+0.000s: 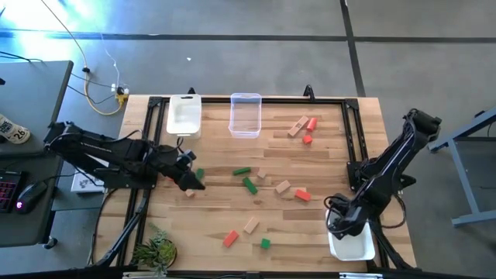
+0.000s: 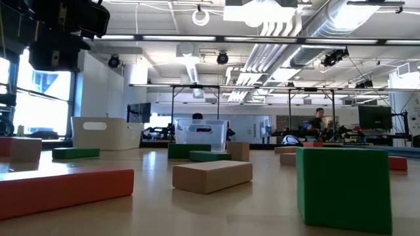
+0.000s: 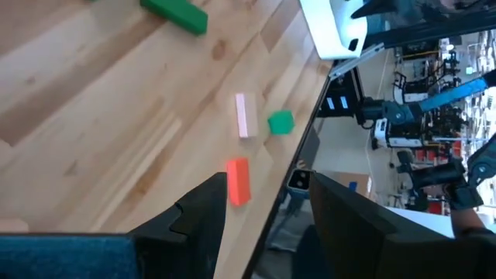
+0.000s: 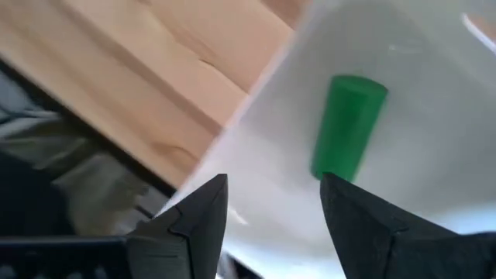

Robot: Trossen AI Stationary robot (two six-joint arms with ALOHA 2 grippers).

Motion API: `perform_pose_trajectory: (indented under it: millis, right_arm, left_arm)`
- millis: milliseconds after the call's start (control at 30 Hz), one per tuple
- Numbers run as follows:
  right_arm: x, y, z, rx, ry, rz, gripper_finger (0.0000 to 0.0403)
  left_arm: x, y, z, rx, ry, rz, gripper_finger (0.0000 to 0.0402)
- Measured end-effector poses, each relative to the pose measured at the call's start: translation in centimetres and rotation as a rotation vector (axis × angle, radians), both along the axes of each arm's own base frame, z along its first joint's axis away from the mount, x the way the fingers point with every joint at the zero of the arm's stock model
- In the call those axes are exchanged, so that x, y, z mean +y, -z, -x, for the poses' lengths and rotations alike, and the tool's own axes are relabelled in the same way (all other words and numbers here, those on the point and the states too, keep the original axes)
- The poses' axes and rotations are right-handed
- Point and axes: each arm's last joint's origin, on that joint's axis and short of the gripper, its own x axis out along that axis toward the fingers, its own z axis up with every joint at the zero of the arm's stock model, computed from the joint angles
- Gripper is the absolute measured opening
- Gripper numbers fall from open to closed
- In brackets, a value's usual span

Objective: Sort & place blocks by color
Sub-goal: Put the brown block into the top white bin

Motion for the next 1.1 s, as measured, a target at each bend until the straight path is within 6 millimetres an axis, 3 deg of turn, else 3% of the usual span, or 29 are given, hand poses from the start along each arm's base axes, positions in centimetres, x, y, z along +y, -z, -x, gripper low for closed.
perform_pose_trajectory:
  millis: [400,600,833,967,1100]
  right_arm:
    - [-2.7,-3.7,0.9,-0.36,0.124,0.006,0.0193]
    - [-4.2,-5.1,1.1,-0.54,0.196,0.063,0.0193]
    - [-5.6,-5.7,0.6,-0.607,0.182,0.117,0.0193]
    - [-6.2,-5.7,0.1,-0.617,0.175,0.154,0.0193]
    - [-6.7,-5.7,-0.3,-0.616,0.173,0.174,0.0193]
  left_arm:
    - [-0.7,-0.1,0.1,0.01,-0.005,0.025,0.0172]
    - [-0.6,-3.3,-0.1,-0.062,0.014,-0.027,0.0172]
    - [-0.2,-6.7,1.1,0.059,-0.021,-0.154,0.0172]
    - [0.0,-7.7,1.3,0.151,-0.034,-0.229,0.0172]
    - [0.0,-7.3,0.7,0.276,-0.026,-0.293,0.0172]
